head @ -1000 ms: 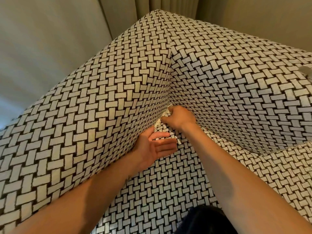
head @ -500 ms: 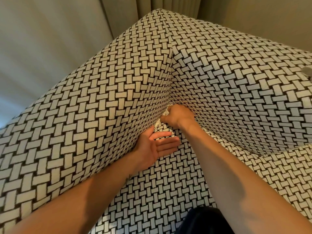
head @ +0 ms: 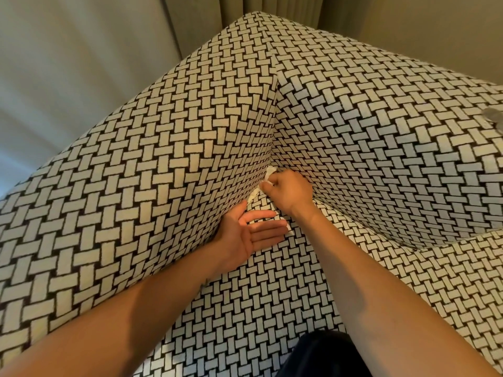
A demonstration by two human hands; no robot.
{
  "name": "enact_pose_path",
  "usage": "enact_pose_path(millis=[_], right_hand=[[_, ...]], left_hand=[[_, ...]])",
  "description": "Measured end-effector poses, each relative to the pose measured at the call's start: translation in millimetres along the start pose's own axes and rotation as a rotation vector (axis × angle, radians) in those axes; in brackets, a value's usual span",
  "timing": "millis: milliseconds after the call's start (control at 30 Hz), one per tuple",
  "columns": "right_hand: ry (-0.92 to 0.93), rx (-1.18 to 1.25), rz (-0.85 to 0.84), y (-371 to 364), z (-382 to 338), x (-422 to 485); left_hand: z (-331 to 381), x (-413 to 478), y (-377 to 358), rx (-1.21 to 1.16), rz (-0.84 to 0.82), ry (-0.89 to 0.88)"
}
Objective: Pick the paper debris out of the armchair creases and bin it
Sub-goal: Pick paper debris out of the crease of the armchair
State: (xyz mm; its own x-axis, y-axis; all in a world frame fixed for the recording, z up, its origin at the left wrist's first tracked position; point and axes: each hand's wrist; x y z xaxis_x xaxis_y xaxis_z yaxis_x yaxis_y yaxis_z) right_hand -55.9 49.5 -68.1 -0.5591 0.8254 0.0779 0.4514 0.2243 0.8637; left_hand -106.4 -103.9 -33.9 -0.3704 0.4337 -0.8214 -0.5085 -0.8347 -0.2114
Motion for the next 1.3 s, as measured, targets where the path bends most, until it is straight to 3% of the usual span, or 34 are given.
enact_pose_path(millis=[167,333,433,533,733,933,1300], right_hand=[[0.006,0.034,0.057,-4,7,-7],[-0.009,-0.102,-0.132,6,-6,8],[0.003,-0.135,0.021,-2,-9,-4],[0.035,-0.059,0.157,-9,-2,-14],[0.13,0.077,0.246,-6,3,-23],[0.066,0.207,0.32,-2,13,-33],[-0.147,0.613,0.136,33,18,-60]], left_hand=[[-1,1,1,-0.002,-0.01,-0.006],[-1,2,1,-0.008,-0.02,-0.001],[-1,2,3,-0.005,-0.026,-0.001],[-3,3,4,0.004,-0.035,-0.013],[-4,4,4,0.023,-0.048,-0.026],[-4,3,4,0.029,-0.064,-0.032],[-6,7,6,0.026,-0.09,-0.043]])
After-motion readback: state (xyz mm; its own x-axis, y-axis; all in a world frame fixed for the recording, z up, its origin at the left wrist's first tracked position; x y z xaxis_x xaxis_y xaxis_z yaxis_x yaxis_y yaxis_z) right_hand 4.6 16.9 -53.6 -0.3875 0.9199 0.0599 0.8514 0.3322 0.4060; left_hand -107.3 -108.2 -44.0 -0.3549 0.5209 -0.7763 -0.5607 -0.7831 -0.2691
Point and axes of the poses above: each hand's wrist, its own x-axis towards the middle knuckle, its own y-axis out of the back of the hand, z = x × y, and after that the axes turned 15 degrees about z, right-handed
